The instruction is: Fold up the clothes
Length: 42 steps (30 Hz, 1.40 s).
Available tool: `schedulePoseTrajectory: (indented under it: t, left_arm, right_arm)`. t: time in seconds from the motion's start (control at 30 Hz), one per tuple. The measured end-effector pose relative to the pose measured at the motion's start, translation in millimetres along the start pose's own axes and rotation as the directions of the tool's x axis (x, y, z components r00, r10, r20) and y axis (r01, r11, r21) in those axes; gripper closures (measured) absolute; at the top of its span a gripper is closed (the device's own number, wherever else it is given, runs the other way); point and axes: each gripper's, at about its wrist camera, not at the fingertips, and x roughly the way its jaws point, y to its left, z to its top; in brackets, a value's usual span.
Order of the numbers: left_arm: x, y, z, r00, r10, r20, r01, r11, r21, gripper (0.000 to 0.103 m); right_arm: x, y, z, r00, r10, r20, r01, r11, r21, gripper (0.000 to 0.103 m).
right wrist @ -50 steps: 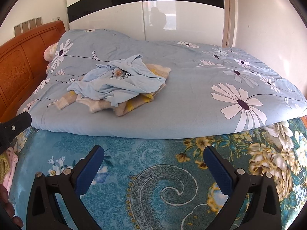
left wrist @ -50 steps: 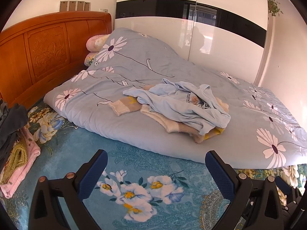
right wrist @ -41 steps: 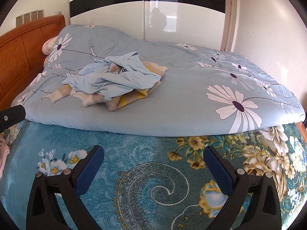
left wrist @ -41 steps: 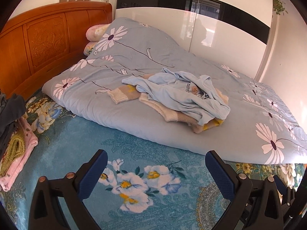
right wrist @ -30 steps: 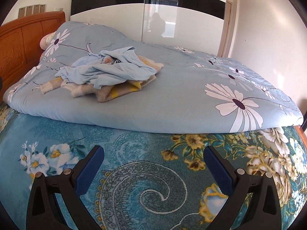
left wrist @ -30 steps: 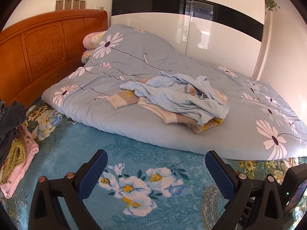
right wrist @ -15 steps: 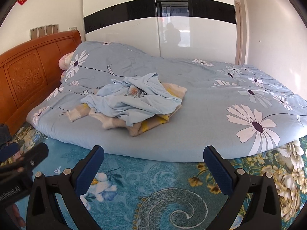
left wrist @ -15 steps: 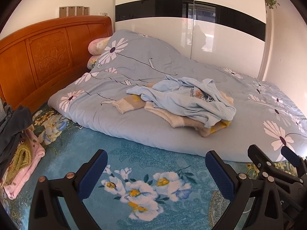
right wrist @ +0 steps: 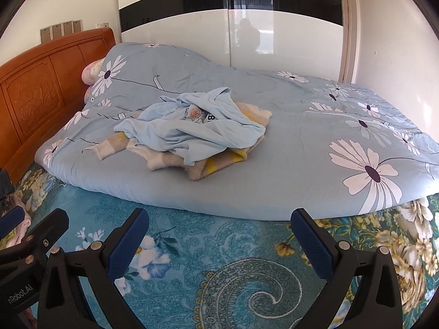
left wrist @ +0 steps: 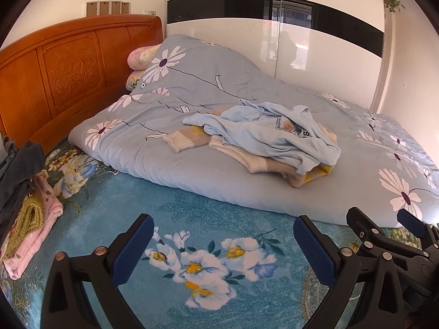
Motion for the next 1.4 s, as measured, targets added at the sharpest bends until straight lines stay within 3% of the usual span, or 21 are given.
schedulePoseTrajectory:
  t: [0.57,0.77,0.97,1.07,1.3,1.4]
  left_arm:
    - [9,17,-13,0.999,-0.001,-0.047,-0.002,0.999,-0.051,0.0]
    - [1,49,-35,0.998,-0.007,-0.058,-0.001,0.99,-0.142,0.0]
    - [-12,85,-83,0.994,0.062,-0.089,-0.077,0.981,-0.179,0.0]
    - [-12,96,-101,0.992,0.051,-0.119,-0.076,0.973,-0.216,0.0]
    - [-12,94,-114,0.99,0.027,-0.135,-0.052,0.982,-0.182,0.0]
    - [-13,95,-114,0.991,0.022,-0.129,-0.045,0.983,-0.178,0.0]
  right_arm:
    - [22,22,-10,0.996,0.048,-0.081,-0.05,0.998,-0.022,0.0]
    - [44,29,-7,0.997,0.013,-0.08,-0.019,0.997,-0.071,0.0]
    - [91,38,19,0.992,-0.106,-0.068,0.09,0.974,-0.208,0.0]
    - [114,42,35,0.985,-0.153,-0.074,0.13,0.959,-0.252,0.0]
    - [148,75,75,0.982,-0.183,-0.04,0.162,0.935,-0.314,0.0]
    - [163,99,83,0.983,-0.176,-0.051,0.143,0.913,-0.383,0.007]
